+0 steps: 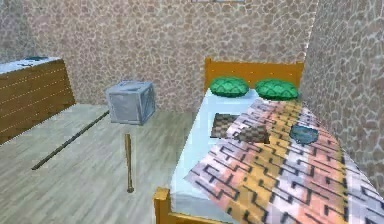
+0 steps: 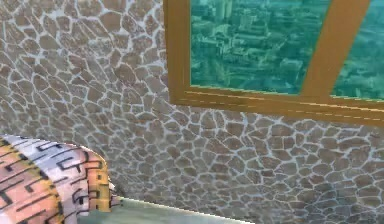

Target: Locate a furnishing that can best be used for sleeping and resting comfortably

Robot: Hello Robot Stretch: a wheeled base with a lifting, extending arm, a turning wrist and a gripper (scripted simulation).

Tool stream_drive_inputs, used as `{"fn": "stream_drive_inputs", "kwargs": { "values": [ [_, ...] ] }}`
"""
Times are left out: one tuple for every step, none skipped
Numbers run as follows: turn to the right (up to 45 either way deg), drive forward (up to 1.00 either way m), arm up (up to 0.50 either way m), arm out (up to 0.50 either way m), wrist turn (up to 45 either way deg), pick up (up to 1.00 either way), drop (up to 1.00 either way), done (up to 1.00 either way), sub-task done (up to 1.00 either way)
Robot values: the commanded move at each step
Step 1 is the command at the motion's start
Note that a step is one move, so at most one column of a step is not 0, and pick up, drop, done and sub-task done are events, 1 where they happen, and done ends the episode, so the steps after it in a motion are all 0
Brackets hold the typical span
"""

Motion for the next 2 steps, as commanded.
{"fn": "stream_drive_inputs", "kwargs": {
  "values": [
    [18.0,0.00,0.00,0.00,0.0,0.00,0.00,0.00,0.00],
    [0.0,0.00,0.00,0.00,0.0,0.00,0.00,1.00,0.00]
  ]
}}
